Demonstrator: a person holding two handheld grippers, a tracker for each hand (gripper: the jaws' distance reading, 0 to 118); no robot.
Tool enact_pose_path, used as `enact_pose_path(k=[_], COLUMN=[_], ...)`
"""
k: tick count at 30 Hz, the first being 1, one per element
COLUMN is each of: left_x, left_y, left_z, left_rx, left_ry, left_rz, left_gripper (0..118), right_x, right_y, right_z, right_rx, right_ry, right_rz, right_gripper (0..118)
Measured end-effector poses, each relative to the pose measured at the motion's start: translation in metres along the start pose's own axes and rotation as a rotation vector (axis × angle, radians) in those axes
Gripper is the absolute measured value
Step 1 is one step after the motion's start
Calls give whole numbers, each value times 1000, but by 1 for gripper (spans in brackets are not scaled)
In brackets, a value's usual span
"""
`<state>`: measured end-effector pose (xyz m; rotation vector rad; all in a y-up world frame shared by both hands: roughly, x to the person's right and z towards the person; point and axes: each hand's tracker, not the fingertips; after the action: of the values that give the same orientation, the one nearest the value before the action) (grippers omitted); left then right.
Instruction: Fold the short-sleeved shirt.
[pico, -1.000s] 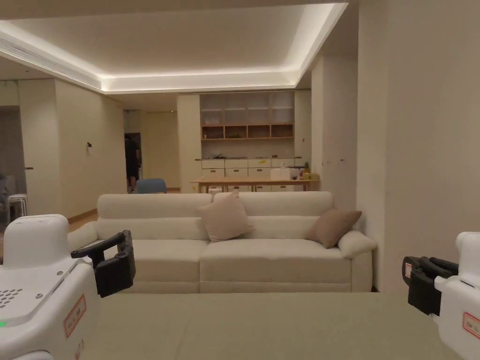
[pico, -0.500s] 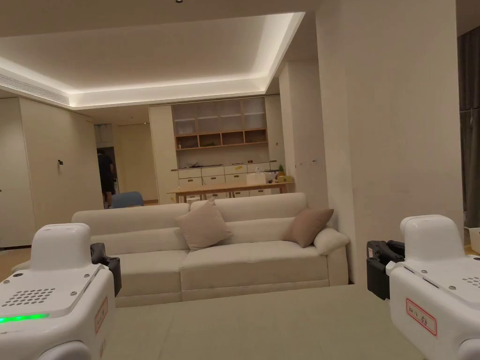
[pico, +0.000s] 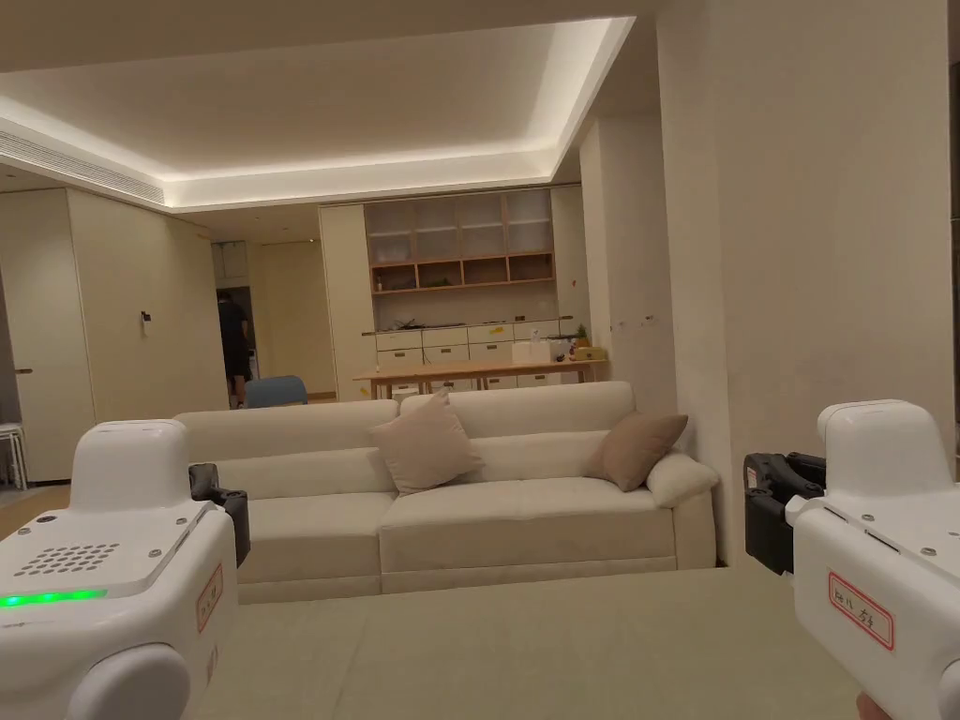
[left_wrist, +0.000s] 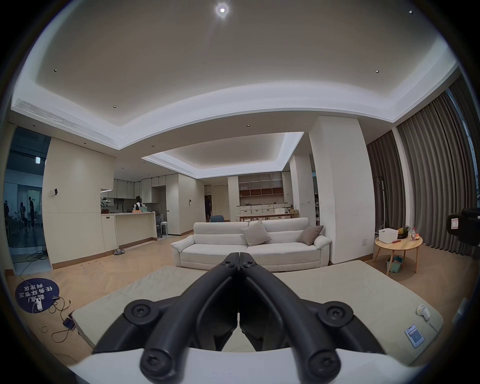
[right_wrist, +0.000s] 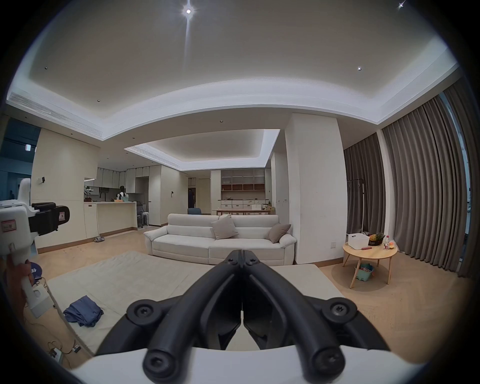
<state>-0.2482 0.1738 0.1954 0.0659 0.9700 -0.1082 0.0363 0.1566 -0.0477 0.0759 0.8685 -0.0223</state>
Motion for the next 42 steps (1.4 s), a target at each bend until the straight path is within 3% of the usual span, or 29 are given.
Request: enact_pose_path(k=[42], left_x=[4], left_y=[0], left_z=[8], left_rx=[0], left_ry=[16], left_rz=[-21], left_gripper=[0], right_x=[-4], right_y=[8], right_z=[5], right_rx=[26], right_ry=[9], right_rz=[12], right_gripper=[0])
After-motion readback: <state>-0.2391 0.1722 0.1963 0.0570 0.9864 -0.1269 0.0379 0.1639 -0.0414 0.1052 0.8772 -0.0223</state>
